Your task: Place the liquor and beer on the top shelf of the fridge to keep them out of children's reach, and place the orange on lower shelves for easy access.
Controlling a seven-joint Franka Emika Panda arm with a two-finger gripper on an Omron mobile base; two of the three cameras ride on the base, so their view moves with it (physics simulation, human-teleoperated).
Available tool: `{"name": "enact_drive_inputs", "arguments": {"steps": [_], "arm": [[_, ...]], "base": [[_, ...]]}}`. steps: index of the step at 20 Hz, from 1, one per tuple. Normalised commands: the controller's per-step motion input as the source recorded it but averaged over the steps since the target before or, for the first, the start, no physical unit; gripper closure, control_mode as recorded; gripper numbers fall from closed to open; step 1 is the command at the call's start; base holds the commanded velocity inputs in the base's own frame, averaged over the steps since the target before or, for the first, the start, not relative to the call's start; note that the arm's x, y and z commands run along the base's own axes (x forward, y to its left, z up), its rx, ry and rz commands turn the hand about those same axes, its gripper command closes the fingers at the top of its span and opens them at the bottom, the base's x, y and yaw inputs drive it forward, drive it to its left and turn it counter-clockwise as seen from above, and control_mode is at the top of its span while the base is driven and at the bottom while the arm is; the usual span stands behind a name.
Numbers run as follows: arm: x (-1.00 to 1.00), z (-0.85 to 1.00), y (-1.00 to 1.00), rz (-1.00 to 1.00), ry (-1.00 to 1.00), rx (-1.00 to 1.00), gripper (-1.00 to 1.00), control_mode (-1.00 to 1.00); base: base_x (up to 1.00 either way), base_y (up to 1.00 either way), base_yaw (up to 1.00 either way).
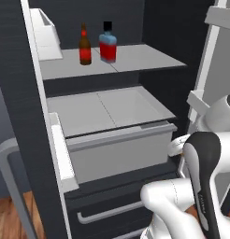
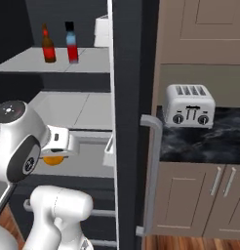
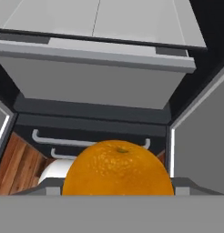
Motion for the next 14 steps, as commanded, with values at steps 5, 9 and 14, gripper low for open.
{"name": "enact_drive_inputs", "arguments": {"steps": [5, 9, 14], "arm": [[0.00, 0.00, 0.00, 0.00, 0.00, 0.00, 1.00, 1.00], [0.00, 0.00, 0.00, 0.00, 0.00, 0.00, 1.00, 1.00], [0.00, 0.00, 0.00, 0.00, 0.00, 0.00, 1.00, 1.00]], "base": [[0.46, 0.29, -0.16], [0.56, 0.20, -0.04], [0.44, 0.32, 0.00]]}}
